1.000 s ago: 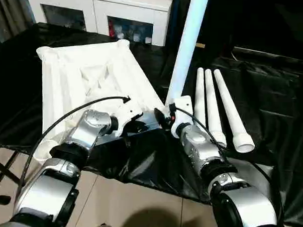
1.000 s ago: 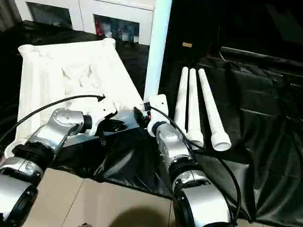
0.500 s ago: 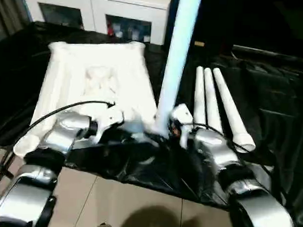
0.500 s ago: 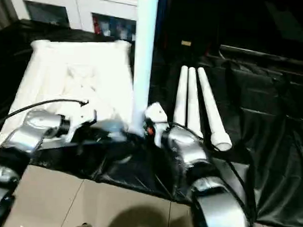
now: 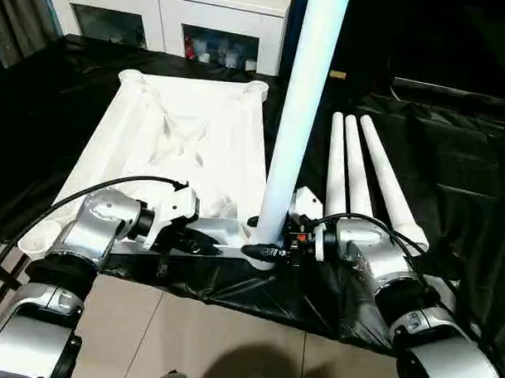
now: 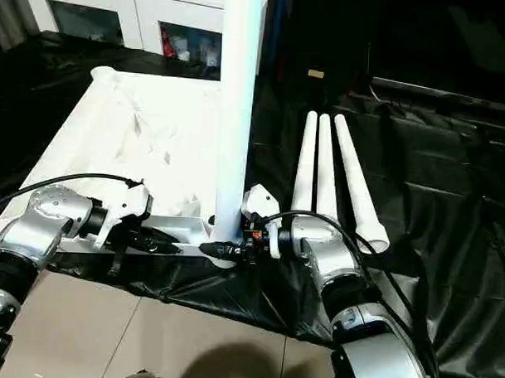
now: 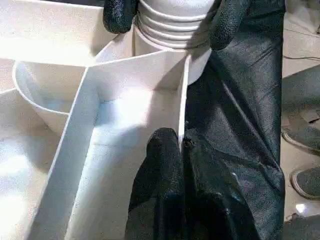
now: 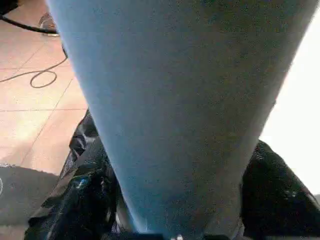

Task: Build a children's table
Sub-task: Rotate leg to tighten

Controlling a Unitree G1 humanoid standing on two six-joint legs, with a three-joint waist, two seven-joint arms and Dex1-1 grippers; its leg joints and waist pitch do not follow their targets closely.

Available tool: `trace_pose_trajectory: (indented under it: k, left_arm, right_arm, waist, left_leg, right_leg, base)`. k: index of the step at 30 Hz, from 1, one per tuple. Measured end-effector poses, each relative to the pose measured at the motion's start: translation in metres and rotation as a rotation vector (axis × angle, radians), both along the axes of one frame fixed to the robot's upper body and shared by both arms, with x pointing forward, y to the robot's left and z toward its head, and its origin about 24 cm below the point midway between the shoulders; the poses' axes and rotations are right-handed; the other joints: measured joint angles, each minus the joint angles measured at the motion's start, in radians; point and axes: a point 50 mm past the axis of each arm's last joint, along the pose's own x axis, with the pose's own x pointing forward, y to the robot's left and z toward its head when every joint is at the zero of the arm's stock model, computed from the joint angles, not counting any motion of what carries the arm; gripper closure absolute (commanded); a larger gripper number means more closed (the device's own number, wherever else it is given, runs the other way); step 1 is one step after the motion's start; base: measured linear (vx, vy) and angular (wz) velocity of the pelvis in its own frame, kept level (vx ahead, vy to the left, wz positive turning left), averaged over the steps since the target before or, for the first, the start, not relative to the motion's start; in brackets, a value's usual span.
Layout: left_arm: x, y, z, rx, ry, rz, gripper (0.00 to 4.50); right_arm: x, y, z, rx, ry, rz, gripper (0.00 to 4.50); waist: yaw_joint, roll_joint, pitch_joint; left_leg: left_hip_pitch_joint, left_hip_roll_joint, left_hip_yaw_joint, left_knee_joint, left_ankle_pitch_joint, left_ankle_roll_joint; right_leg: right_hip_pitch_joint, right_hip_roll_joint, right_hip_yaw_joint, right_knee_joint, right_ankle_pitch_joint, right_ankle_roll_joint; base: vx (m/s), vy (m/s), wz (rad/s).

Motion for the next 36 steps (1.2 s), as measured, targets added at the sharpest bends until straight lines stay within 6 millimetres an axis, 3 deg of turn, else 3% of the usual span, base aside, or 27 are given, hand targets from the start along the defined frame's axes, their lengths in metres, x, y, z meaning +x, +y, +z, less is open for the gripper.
trace_pose_trajectory:
  k: [4, 9, 14, 15, 17, 23, 30, 36]
  left_arm:
    - [0.009, -0.008, -0.002, 0.007, -0.048, 0.112, 4.50]
    - [0.027, -0.028, -0.004, 0.011, -0.091, 0.301, 4.50]
    - [0.031, -0.039, -0.004, 0.009, -0.122, 0.348, 4.50]
    - [0.032, -0.040, -0.004, 0.008, -0.122, 0.348, 4.50]
    - [0.032, -0.040, -0.004, 0.007, -0.123, 0.347, 4.50]
    - [0.031, -0.038, -0.003, 0.008, -0.125, 0.335, 4.50]
    - [0.020, -0.013, 0.000, 0.003, -0.096, 0.241, 4.50]
    - [0.008, -0.003, 0.001, -0.004, -0.025, 0.104, 4.50]
  right_arm:
    - [0.012, 0.004, -0.004, 0.006, 0.000, -0.250, 1.80]
    - [0.036, 0.023, -0.003, -0.017, 0.016, -0.696, 1.81]
    - [0.041, 0.029, -0.002, -0.026, -0.004, -0.858, 1.81]
    - [0.041, 0.029, -0.002, -0.026, -0.012, -0.863, 1.46]
    - [0.041, 0.029, -0.002, -0.024, -0.021, -0.865, 1.11]
    - [0.040, 0.029, -0.002, -0.006, -0.026, -0.811, 0.63]
    - [0.028, 0.017, -0.003, 0.017, -0.053, -0.468, 0.63]
    - [0.010, 0.006, -0.001, 0.006, -0.070, -0.145, 0.63]
  waist:
    - [-0.009, -0.004, -0.002]
    - [-0.027, -0.005, -0.001]
    - [-0.026, -0.002, -0.002]
    - [-0.025, -0.002, -0.002]
    - [-0.025, -0.001, -0.003]
    - [-0.026, -0.002, -0.002]
    - [-0.027, -0.001, -0.001]
    - [-0.009, -0.001, -0.001]
  left_leg:
    - [0.004, 0.000, 0.000, 0.000, 0.000, 0.000]
    - [0.005, -0.001, -0.001, -0.001, 0.000, -0.001]
    - [0.003, -0.001, -0.002, -0.002, 0.000, -0.001]
    - [0.003, -0.001, -0.001, -0.002, 0.000, -0.001]
    - [0.003, -0.001, -0.001, -0.002, 0.000, -0.001]
    - [0.002, -0.001, -0.001, -0.002, 0.000, -0.001]
    - [0.001, 0.000, -0.001, -0.001, 0.000, 0.000]
    - [-0.001, 0.000, 0.000, -0.001, -0.001, 0.001]
  right_leg:
    - [0.002, 0.000, 0.000, 0.001, 0.000, 0.001]
    - [0.001, 0.000, 0.000, 0.001, 0.001, 0.003]
    - [0.001, 0.000, 0.000, 0.000, 0.002, 0.003]
    - [0.001, 0.000, 0.000, 0.000, 0.003, 0.002]
    - [0.001, 0.000, 0.000, 0.000, 0.003, 0.001]
    - [0.001, 0.000, 0.000, 0.000, 0.003, 0.001]
    - [0.000, 0.001, 0.000, 0.000, 0.001, 0.000]
    - [0.000, 0.000, 0.000, -0.002, 0.000, 0.000]
  base:
    - [0.000, 0.000, 0.00]
    - [0.000, 0.000, 0.00]
    - [0.000, 0.000, 0.00]
    - [0.000, 0.000, 0.00]
    - [0.000, 0.000, 0.00]
    - [0.000, 0.000, 0.00]
    - [0.000, 0.000, 0.00]
    - [0.000, 0.000, 0.00]
